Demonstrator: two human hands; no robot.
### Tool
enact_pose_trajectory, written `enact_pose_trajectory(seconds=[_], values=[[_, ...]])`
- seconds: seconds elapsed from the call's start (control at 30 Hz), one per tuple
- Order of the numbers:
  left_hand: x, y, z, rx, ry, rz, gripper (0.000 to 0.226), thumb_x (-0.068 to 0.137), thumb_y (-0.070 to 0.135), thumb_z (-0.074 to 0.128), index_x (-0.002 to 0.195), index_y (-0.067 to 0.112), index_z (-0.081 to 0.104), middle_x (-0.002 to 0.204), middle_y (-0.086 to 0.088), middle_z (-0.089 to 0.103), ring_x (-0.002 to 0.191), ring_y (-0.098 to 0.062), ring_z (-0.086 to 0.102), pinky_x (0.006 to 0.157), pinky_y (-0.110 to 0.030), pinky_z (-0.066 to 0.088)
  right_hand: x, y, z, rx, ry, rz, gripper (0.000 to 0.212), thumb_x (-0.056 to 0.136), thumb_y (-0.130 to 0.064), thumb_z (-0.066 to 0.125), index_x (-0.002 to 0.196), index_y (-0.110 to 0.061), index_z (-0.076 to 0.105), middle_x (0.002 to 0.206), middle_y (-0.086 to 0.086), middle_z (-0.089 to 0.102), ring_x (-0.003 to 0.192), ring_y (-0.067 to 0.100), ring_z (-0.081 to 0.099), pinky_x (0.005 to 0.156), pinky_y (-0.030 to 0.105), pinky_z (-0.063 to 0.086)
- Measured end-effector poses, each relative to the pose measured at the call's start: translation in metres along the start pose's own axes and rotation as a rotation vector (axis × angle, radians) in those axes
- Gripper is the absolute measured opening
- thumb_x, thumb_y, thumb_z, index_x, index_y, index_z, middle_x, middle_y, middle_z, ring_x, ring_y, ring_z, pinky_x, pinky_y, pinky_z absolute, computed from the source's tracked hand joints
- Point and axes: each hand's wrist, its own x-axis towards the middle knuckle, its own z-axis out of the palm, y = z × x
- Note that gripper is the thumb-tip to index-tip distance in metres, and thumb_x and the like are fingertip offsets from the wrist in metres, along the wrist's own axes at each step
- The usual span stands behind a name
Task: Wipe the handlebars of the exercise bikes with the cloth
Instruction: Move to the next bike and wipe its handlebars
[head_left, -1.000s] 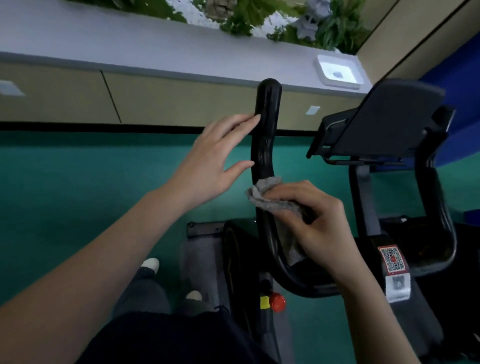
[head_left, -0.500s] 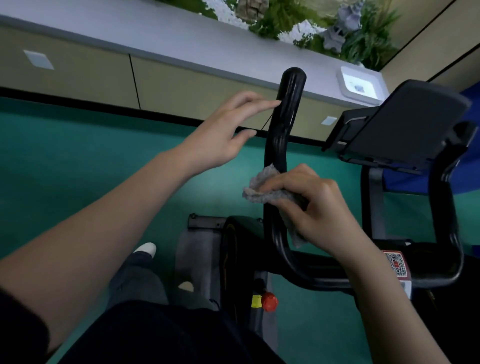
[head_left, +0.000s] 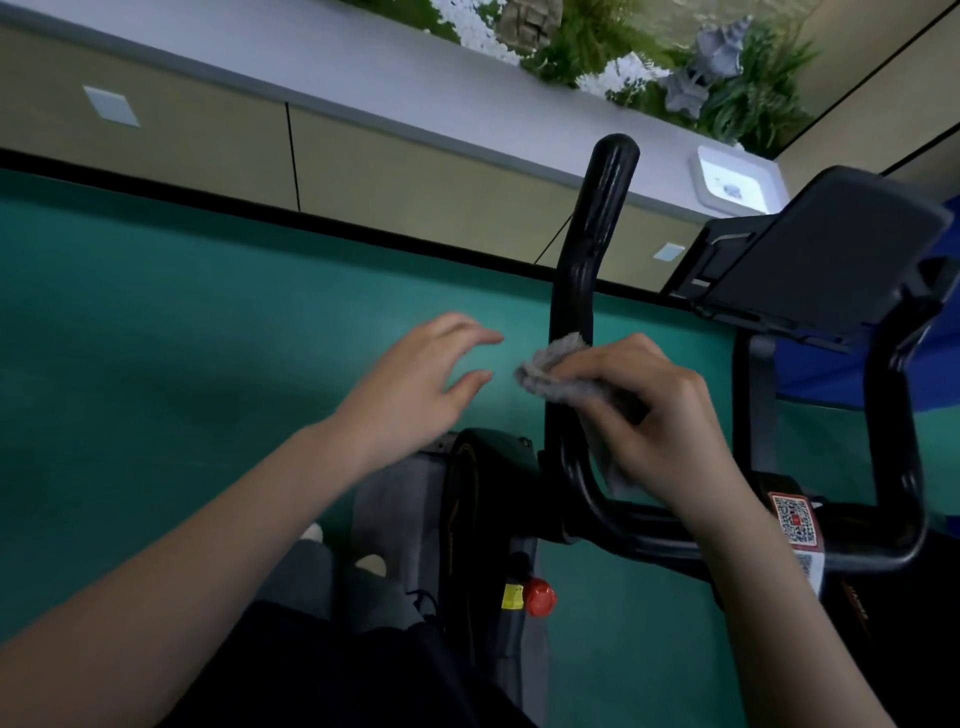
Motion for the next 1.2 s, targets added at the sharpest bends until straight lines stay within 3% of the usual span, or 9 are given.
enact_pose_trajectory(seconds=[0.13,0.23,0.33,0.53,0.67,0.83,0.97,1.13,1.2], values=[[-0.025,0.010,0.012,0.010,0.062,0.035,0.030,0.091,0.032,0.056,0.114,0.014,0.064,0.109,0.003,0.063,0.106,-0.015,0.055,0.095,-0.033,0.043,0.027,0.005,0.005,-0.068,0.162,0.064,0.013,0.082,-0.002,0.069,0.093,-0.007,0.072,0.094,-0.010,0.063,0.092,0.021,0.060,0.084,0.022,0.045],[-0.030,0.022,0.021,-0.032,0.058,0.025,0.046,0.086,0.052,0.051,0.105,0.014,0.067,0.102,0.004,0.066,0.099,-0.013,0.057,0.088,-0.034,0.047,0.040,0.008,0.009,-0.083,0.224,0.140,0.018,0.081,-0.001,0.068,0.098,-0.008,0.071,0.094,-0.011,0.061,0.096,0.026,0.062,0.085,0.024,0.045],[-0.031,0.032,0.031,-0.057,0.038,0.023,0.049,0.083,0.057,0.055,0.103,0.014,0.068,0.099,0.004,0.068,0.096,-0.014,0.059,0.084,-0.034,0.048,0.032,0.004,0.005,-0.029,0.255,0.158,0.020,0.083,-0.001,0.067,0.100,-0.011,0.070,0.096,-0.015,0.061,0.098,0.024,0.062,0.086,0.029,0.048],[-0.035,0.041,0.042,-0.038,0.069,-0.021,0.056,0.077,0.060,0.060,0.106,0.013,0.064,0.101,0.003,0.065,0.096,-0.017,0.059,0.082,-0.036,0.048,0.004,-0.006,0.003,0.004,0.071,0.096,0.017,0.083,-0.006,0.069,0.098,-0.013,0.071,0.098,-0.018,0.064,0.096,0.017,0.061,0.084,0.028,0.047],[-0.041,0.047,0.051,-0.115,0.090,-0.092,0.056,0.078,0.060,0.058,0.112,0.016,0.060,0.104,0.005,0.062,0.100,-0.012,0.057,0.084,-0.034,0.049,0.017,0.001,0.003,-0.051,0.103,0.096,0.014,0.084,-0.005,0.068,0.096,-0.009,0.071,0.093,-0.015,0.062,0.094,0.021,0.061,0.083,0.029,0.048],[-0.054,0.057,0.064,-0.200,0.160,-0.174,0.068,0.078,0.067,0.046,0.125,0.019,0.055,0.105,0.010,0.060,0.100,-0.008,0.055,0.089,-0.033,0.048,0.032,0.011,-0.006,-0.073,0.117,0.057,0.017,0.084,-0.004,0.066,0.100,-0.010,0.071,0.096,-0.006,0.063,0.096,0.019,0.061,0.085,0.020,0.045],[-0.063,0.070,0.081,-0.292,0.284,-0.263,0.060,0.078,0.058,0.059,0.125,0.020,0.057,0.095,0.016,0.058,0.097,-0.007,0.057,0.089,-0.032,0.049,0.014,0.007,-0.012,0.041,-0.094,-0.053,0.013,0.084,-0.004,0.070,0.095,-0.011,0.073,0.096,-0.006,0.069,0.095,0.016,0.062,0.084,0.025,0.048],[-0.067,0.081,0.098,-0.384,0.433,-0.402,0.043,0.072,0.051,0.068,0.100,0.018,0.067,0.089,0.012,0.064,0.087,-0.001,0.058,0.079,-0.024,0.047,-0.002,0.001,-0.010,0.046,-0.316,-0.155,0.022,0.077,0.004,0.074,0.096,-0.008,0.074,0.090,-0.002,0.070,0.090,0.016,0.060,0.079,0.025,0.049],[-0.068,0.084,0.102,-0.420,0.463,-0.430,0.042,0.072,0.049,0.069,0.099,0.016,0.068,0.089,0.010,0.065,0.086,0.000,0.058,0.078,-0.022,0.047,0.000,-0.001,-0.011,0.033,-0.354,-0.158,0.021,0.078,0.001,0.074,0.097,-0.009,0.074,0.088,-0.008,0.067,0.088,0.016,0.060,0.078,0.023,0.049]])
